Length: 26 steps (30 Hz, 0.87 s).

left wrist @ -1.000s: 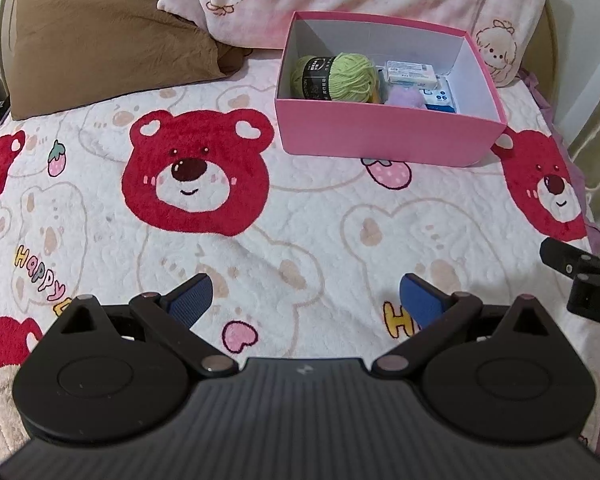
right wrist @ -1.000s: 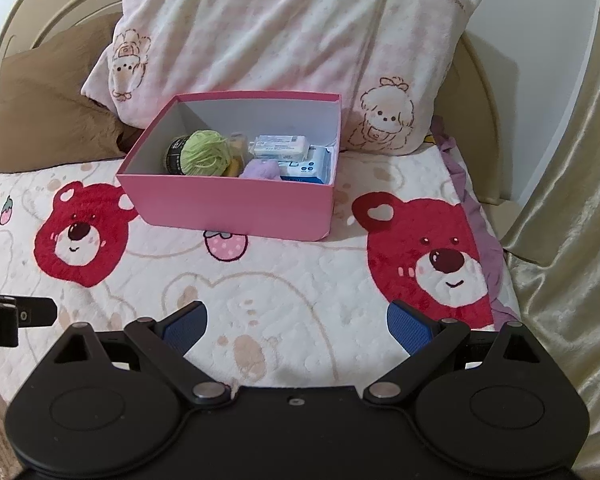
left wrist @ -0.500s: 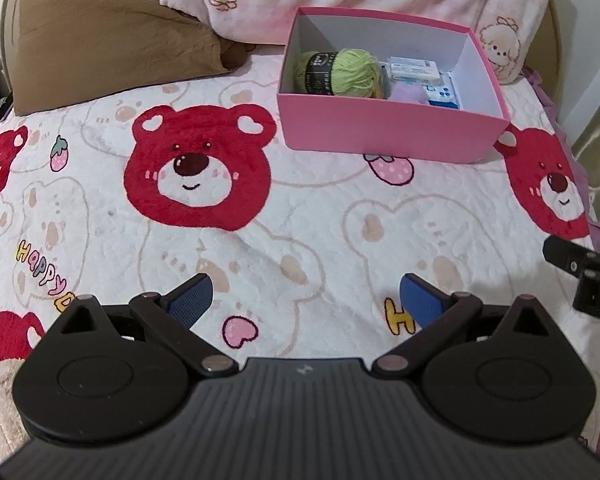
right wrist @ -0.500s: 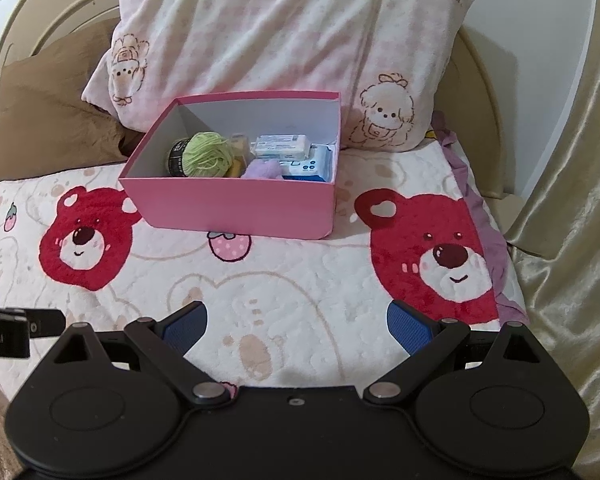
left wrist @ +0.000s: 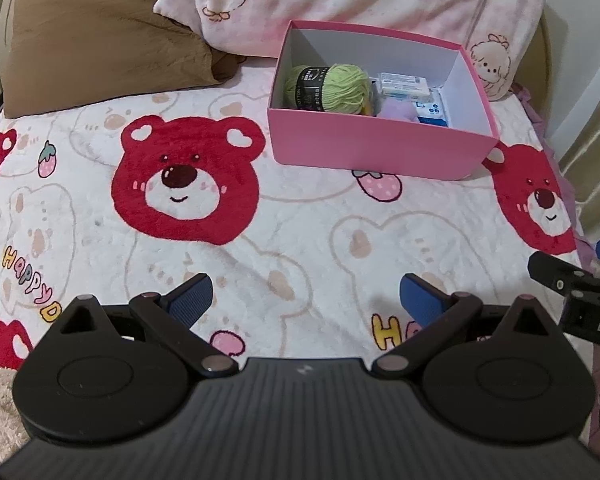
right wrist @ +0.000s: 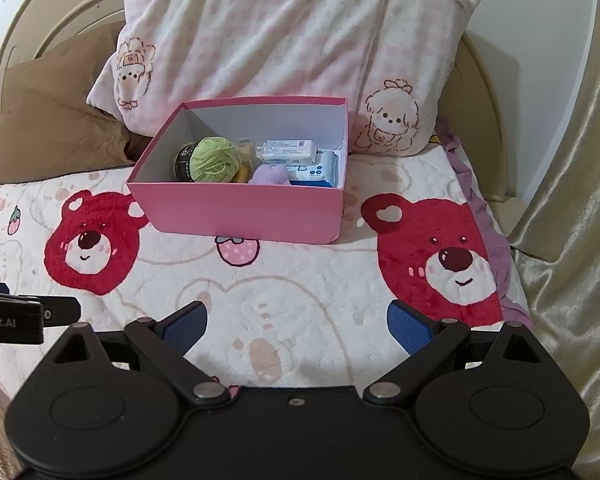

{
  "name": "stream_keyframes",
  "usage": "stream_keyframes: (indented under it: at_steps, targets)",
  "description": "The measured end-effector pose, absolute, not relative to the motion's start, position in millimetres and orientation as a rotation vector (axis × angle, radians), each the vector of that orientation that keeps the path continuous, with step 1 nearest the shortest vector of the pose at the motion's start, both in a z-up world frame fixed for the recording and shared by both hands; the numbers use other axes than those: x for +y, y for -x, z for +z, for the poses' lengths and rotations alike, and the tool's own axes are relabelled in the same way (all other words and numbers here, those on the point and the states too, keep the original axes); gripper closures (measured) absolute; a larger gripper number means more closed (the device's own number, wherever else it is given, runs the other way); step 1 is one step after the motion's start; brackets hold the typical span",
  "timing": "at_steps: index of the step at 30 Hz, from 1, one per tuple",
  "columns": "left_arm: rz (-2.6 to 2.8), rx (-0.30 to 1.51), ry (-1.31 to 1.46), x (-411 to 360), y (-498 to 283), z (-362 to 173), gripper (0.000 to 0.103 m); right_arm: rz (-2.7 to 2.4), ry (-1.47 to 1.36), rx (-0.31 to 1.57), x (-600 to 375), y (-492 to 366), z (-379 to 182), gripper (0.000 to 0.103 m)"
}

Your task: Organize objects

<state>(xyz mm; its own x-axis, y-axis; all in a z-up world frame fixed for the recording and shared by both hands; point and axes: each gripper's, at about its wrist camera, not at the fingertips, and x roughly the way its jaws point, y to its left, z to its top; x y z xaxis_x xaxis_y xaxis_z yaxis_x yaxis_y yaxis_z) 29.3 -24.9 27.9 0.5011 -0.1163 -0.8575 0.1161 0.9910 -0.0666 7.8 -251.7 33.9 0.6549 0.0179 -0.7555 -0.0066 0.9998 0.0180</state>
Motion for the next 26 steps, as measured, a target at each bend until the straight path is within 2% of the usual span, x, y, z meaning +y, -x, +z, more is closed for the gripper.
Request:
stream_keyframes:
  at_steps: [26]
  targets:
    - [-0.145,1.035,-0.003,-18.6,-28.1,31.7,0.000,0.016,0.016,0.842,-243.0,-2.0,40.6,0.005]
